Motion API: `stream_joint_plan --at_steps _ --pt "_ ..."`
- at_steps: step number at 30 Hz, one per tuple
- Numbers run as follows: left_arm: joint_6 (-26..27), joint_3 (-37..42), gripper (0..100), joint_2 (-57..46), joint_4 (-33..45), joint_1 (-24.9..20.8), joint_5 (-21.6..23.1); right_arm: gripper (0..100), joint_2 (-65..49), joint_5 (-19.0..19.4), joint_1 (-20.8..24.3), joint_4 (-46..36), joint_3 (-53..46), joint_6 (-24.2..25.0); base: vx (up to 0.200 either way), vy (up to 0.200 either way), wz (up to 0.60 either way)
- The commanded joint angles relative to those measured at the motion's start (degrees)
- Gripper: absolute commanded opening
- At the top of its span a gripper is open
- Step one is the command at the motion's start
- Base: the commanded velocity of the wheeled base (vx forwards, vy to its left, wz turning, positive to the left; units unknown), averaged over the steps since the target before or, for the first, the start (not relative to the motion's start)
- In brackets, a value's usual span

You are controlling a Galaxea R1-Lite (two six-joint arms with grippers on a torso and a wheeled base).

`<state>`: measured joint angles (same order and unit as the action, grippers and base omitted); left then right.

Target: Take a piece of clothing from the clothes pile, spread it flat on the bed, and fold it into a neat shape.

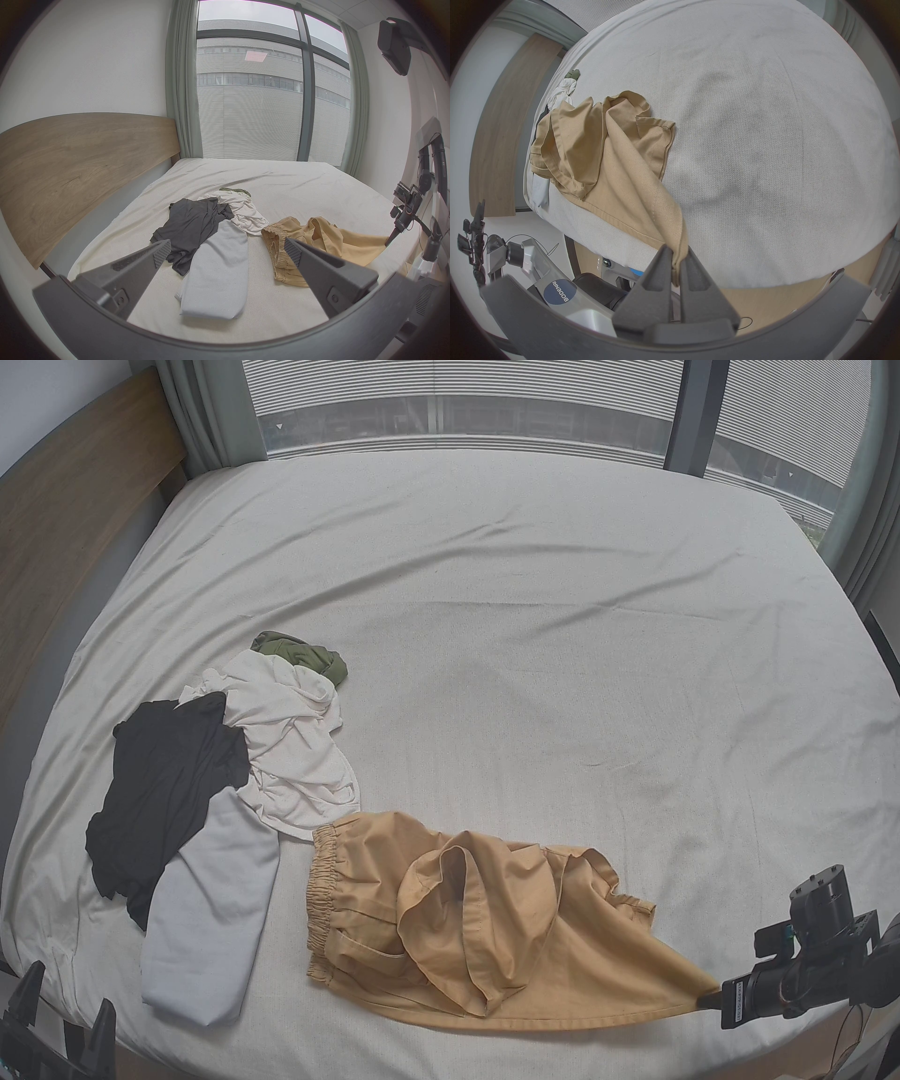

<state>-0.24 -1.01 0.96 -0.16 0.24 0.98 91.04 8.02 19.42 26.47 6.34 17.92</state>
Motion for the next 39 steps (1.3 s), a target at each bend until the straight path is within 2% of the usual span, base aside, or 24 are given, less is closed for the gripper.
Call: stream_joint_plan --at_steps 1,7,8,17,19,24,31,39 --pt "0.0 1.0 100 -0.9 0.0 0.0 0.0 0 0.3 0.1 0.0 0.2 0.2 0.0 0.000 0.000 0.00" --pt "0.0 1.0 100 -0.9 0.0 0.0 0.0 0 0.2 0.1 0.0 0.3 0.2 -0.6 0.000 0.000 0.00" --pt "0.0 1.0 100 -1.0 0.0 0.0 0.0 100 0.2 0.1 0.0 0.5 0.3 -0.3 0.000 0.000 0.00" --pt "0.3 1.0 100 -1.0 0.0 0.0 0.1 100 -5.3 0.9 0.1 2.9 0.3 -0.3 0.000 0.000 0.00" --pt "0.3 1.0 100 -1.0 0.0 0.0 0.1 100 -10.4 1.4 0.6 2.8 0.9 -0.6 0.000 0.000 0.00" --pt "0.3 1.0 100 -0.9 0.0 0.0 0.1 100 -15.3 3.1 4.5 2.6 4.8 -0.5 0.000 0.000 0.00" --pt "0.3 1.0 100 -0.9 0.0 0.0 0.1 100 -12.3 4.3 11.7 2.9 11.4 1.2 0.000 0.000 0.00" --pt "0.0 1.0 100 -0.9 0.0 0.0 0.1 100 -3.7 5.9 16.0 3.7 19.7 3.3 0.000 0.000 0.00"
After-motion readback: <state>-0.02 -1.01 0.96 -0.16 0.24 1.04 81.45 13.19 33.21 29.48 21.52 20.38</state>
